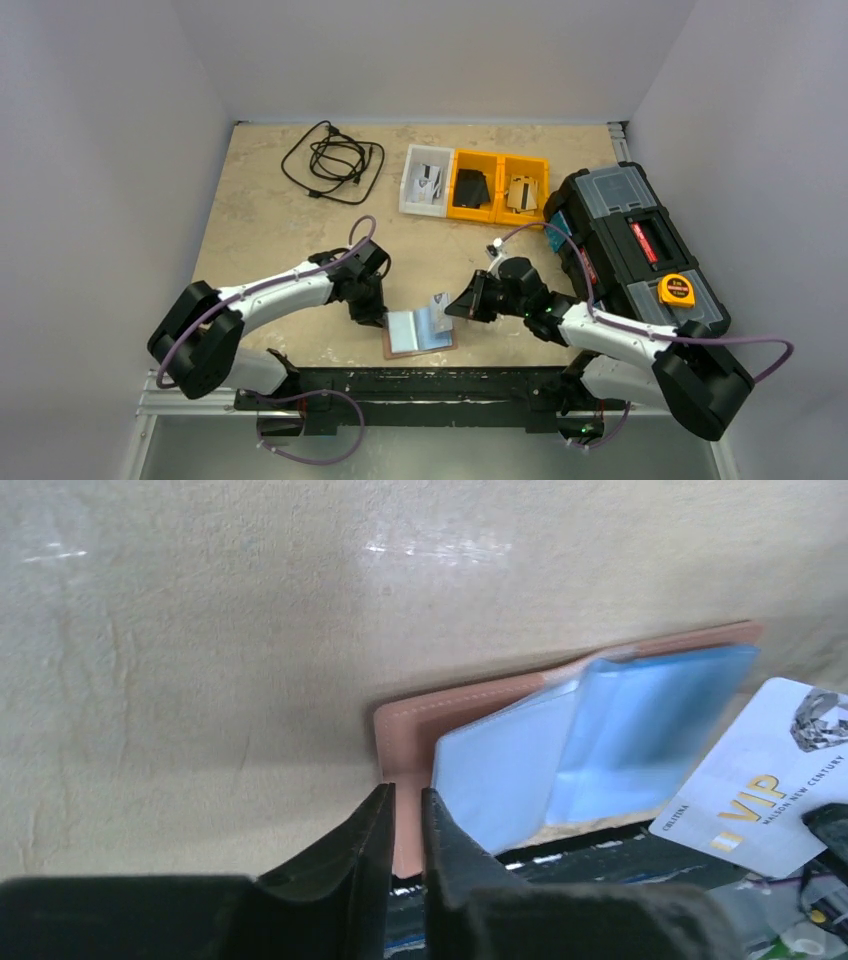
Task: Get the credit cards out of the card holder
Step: Place the credit card in the storage box, then close the card holder at the center of the board.
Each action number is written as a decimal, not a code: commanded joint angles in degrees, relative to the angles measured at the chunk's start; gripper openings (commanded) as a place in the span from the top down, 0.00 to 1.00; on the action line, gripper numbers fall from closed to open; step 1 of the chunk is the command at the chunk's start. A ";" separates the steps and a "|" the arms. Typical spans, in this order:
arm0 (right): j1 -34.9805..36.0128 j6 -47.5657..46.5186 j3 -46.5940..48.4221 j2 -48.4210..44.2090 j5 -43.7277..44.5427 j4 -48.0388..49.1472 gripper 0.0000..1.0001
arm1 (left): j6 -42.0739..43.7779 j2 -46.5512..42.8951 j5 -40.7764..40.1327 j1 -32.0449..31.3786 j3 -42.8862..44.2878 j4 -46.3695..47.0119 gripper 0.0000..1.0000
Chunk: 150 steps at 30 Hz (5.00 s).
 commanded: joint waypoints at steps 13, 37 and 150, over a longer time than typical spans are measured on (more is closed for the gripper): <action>-12.25 -15.27 39.43 15.56 3.93 -17.19 1.00 | 2.62 -23.70 -9.34 0.21 6.45 -16.25 0.15; -19.38 -20.64 79.13 58.48 1.75 -20.13 0.95 | 1.54 -35.97 -8.16 0.21 3.76 -21.78 0.14; 13.09 -5.18 14.74 4.17 18.47 -23.43 0.75 | -14.89 3.53 6.02 -8.75 3.37 17.29 0.08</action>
